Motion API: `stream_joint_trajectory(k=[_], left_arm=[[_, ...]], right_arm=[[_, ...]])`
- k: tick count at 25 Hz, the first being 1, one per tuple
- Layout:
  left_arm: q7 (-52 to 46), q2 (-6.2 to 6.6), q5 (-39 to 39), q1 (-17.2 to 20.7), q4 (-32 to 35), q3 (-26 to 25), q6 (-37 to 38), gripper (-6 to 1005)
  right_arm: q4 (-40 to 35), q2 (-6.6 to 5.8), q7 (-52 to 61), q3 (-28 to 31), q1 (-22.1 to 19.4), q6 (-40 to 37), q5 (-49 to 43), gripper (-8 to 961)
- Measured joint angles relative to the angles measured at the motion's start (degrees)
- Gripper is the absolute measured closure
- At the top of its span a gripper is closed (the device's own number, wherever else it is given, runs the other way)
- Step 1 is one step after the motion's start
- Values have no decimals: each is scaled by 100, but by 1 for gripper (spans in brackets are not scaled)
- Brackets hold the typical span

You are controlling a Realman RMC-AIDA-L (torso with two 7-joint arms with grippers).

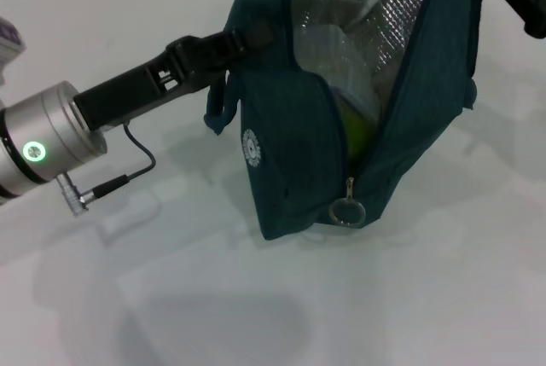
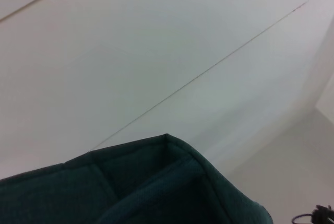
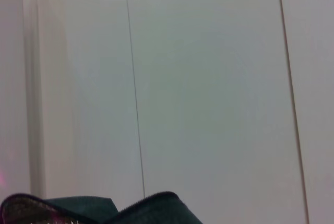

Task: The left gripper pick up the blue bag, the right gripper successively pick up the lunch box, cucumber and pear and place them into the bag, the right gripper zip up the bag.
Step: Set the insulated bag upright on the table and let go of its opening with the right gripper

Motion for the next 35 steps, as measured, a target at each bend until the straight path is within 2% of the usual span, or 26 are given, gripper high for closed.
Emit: stream_joint_trajectory(k=[5, 11, 21, 34, 35], left_arm=[[40, 7, 142, -154, -476, -16, -153, 938], [141, -5, 242, -210, -705, -4, -351, 937], [148, -18, 266, -222, -732, 1, -464, 938], [209, -12, 296, -230, -867, -40, -582, 937], [212, -12, 296, -231, -872, -41, -582, 937]], right_arm=[[91, 24, -11, -55, 57, 140, -159, 924], [205, 58, -73, -135, 126, 456, -267, 926], [561, 126, -221, -265, 355, 804, -439, 907], [530, 130, -249, -256, 284, 758, -416, 877], [523, 130, -252, -264, 284, 755, -419, 789]])
